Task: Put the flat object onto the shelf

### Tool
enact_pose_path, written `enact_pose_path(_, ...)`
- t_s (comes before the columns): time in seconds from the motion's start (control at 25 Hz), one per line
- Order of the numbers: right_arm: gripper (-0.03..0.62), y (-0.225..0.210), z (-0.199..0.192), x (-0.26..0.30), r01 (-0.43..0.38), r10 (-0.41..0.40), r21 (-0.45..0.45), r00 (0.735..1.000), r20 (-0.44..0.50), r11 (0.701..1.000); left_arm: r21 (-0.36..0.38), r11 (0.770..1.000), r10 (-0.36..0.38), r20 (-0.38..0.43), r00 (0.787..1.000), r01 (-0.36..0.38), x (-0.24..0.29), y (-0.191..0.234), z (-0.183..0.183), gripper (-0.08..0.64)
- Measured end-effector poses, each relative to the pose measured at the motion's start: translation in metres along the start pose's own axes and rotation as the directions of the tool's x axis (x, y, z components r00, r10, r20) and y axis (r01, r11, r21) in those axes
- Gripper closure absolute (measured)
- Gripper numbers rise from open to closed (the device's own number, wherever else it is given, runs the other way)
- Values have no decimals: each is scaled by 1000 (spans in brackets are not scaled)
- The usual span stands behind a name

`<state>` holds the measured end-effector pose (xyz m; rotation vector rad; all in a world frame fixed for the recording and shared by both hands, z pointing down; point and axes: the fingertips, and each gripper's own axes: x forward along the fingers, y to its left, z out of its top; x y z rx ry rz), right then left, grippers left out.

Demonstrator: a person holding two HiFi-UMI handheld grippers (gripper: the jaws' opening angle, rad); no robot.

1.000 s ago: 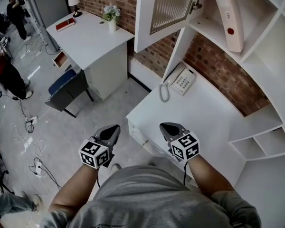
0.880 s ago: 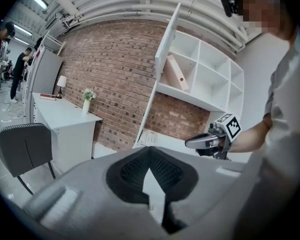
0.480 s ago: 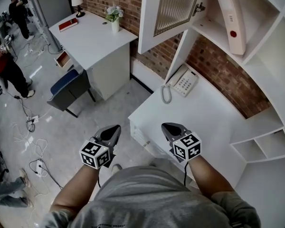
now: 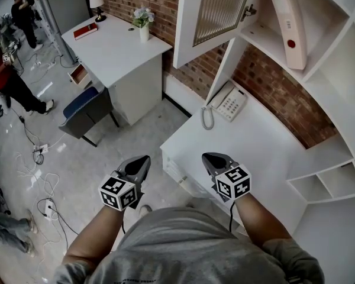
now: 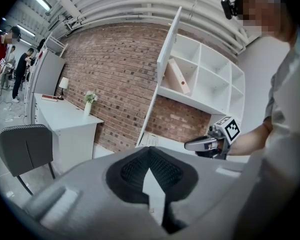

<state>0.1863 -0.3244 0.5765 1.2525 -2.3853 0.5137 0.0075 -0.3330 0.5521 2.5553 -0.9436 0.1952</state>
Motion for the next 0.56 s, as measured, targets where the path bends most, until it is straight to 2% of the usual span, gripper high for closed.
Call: enact_pose_path(0.56,584,0,1,2,1,-1,-16,1000,-6,1000,-6,1000,0,4,1000,0,1,2,-1,561)
